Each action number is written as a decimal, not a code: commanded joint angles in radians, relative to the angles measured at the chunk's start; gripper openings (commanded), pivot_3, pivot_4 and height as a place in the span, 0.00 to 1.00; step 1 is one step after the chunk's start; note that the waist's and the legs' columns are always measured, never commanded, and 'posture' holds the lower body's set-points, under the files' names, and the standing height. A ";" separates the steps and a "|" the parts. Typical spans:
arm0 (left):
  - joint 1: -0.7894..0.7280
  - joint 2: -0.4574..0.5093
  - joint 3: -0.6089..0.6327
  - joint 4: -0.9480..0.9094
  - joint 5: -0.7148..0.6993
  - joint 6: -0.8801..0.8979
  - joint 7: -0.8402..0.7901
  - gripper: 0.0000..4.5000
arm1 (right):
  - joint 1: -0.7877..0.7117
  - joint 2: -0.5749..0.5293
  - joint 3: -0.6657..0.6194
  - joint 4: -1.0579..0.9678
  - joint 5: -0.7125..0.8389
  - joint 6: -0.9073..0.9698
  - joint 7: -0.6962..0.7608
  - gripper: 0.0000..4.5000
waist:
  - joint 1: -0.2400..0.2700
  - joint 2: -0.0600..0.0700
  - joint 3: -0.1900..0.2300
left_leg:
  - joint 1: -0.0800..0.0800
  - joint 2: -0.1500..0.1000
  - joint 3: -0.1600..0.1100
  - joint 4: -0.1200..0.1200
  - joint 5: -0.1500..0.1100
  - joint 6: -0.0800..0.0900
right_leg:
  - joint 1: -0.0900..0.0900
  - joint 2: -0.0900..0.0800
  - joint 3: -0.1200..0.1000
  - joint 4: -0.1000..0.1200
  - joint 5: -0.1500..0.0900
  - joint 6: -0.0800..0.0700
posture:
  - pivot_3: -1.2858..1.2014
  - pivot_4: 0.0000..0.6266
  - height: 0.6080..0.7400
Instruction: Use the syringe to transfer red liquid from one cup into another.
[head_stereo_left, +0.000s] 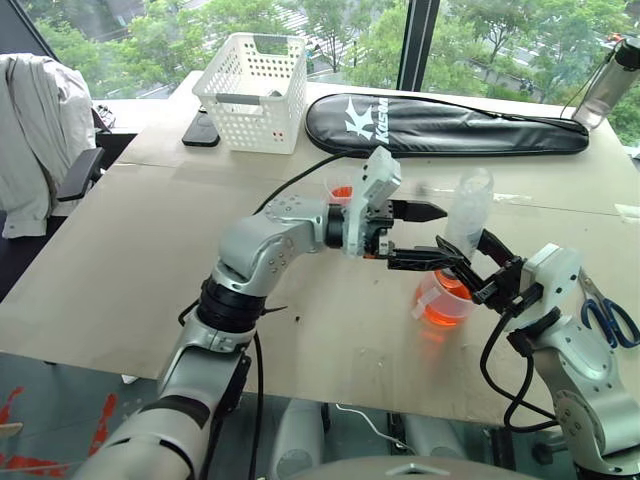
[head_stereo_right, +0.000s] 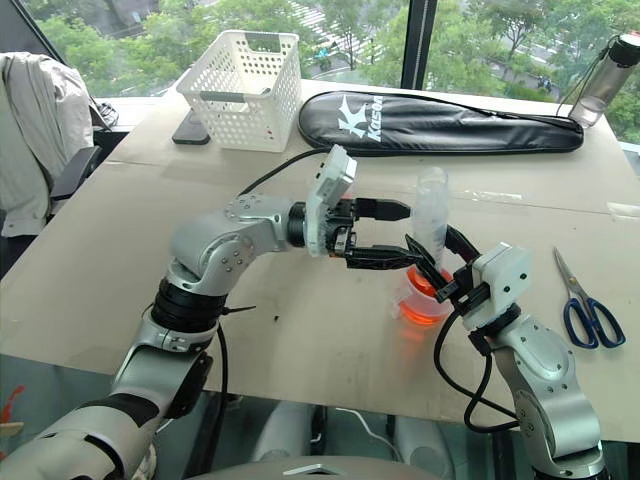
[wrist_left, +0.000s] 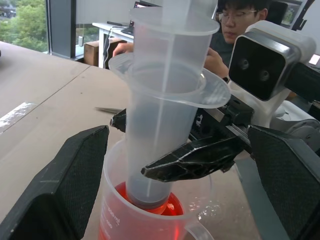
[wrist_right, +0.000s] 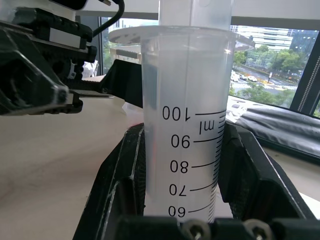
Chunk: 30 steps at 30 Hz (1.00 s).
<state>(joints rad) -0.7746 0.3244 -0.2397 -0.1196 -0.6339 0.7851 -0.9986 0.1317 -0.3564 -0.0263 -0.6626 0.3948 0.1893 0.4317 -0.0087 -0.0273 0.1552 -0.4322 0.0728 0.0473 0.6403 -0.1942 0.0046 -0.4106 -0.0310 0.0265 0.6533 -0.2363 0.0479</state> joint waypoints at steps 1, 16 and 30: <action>-0.018 -0.020 0.002 0.001 0.007 -0.025 -0.003 1.00 | 0.001 -0.004 -0.005 -0.051 -0.010 -0.027 0.002 0.33 | 0.000 0.000 0.000 | 0.000 0.000 0.000 0.000 0.000 0.000 | 0.000 0.000 0.000 0.000 0.000 0.000 | 0.52 0.24 0.88; 0.009 -0.057 -0.025 0.009 0.052 -0.056 -0.035 0.00 | 0.013 0.010 0.027 -0.096 0.001 0.022 -0.009 0.33 | 0.000 0.000 0.000 | 0.000 0.000 0.000 0.000 0.000 0.000 | 0.000 0.000 0.000 0.000 0.000 0.000 | 0.52 0.24 0.88; -0.009 -0.089 0.048 -0.042 -0.011 0.004 0.013 0.70 | -0.013 0.005 0.006 -0.083 0.023 0.043 -0.001 0.33 | 0.000 0.000 0.000 | 0.000 0.000 0.000 0.000 0.000 0.000 | 0.000 0.000 0.000 0.000 0.000 0.000 | 0.52 0.24 0.88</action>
<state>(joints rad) -0.7499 0.2543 -0.1975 -0.1272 -0.6247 0.7996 -0.9951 0.1324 -0.3494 -0.0286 -0.6990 0.3985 0.2375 0.4177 -0.0086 -0.0274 0.1552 -0.4324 0.0728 0.0472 0.6405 -0.1942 0.0046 -0.4106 -0.0311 0.0264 0.6534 -0.2362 0.0482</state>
